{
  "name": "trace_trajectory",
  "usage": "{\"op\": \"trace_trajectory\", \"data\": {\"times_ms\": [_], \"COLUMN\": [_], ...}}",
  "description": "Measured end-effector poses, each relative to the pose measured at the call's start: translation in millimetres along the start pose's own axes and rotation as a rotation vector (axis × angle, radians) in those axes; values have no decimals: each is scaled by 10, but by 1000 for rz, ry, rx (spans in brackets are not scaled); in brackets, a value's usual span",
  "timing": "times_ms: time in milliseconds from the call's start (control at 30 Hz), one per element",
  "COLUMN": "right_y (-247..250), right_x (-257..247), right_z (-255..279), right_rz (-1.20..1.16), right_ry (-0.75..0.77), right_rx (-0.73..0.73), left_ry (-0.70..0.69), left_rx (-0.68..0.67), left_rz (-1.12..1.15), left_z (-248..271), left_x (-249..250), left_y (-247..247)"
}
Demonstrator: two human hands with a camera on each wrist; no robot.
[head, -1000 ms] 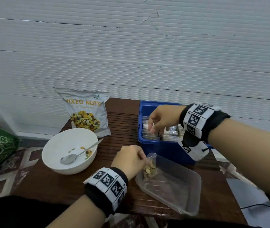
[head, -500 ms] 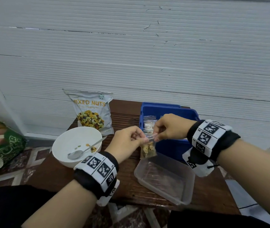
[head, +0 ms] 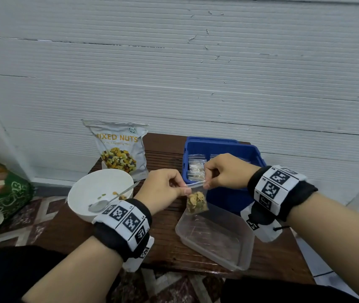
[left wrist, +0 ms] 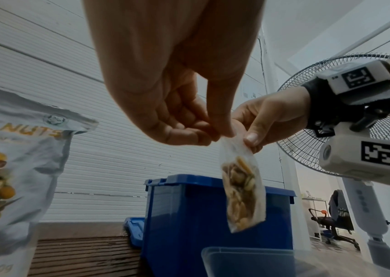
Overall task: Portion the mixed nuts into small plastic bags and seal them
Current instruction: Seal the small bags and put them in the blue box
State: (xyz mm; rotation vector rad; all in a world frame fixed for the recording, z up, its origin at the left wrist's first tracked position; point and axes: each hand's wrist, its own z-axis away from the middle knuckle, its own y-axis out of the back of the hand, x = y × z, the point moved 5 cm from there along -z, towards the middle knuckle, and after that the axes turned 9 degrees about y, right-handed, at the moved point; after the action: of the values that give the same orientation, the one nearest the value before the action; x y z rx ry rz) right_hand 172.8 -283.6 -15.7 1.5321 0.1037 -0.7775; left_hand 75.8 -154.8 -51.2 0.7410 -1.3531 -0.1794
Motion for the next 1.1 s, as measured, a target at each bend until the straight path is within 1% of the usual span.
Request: {"op": "trace_trajectory", "data": {"times_ms": [100,233,367,500,567,700,833,900,1100], "right_y": [-33,-26,-27,-46,-47,-36,-2,6,-22], "right_x": [-31,-29,-23,-43,-51,-52,-50,-63,-111], "right_z": [7,14,9,-1,4,33,66,82,83], "right_rz": [30,10,54,57,35,-26,-96,-97,-58], "right_ry": [17,19,25,38,40,37,28,33,38], "right_rx": [-23,1,25,25,23,25,86,99,75], "left_ry": [-13,-22,-40,-93,-108,-89,-84,-97,-127], "left_rx": [-15,-46,-70,-15,-7,7,-5,-14,19], "left_rz": [9,57,49,14,-9,-33,4,-2,-80], "left_z": [7,12,21,3,-17,-26,-3,4,-3], "left_x": [16,48,78,106,112,85,79,96,138], "left_y": [-19,-40,-73,-67,-60,-33,-24,-31,3]}}
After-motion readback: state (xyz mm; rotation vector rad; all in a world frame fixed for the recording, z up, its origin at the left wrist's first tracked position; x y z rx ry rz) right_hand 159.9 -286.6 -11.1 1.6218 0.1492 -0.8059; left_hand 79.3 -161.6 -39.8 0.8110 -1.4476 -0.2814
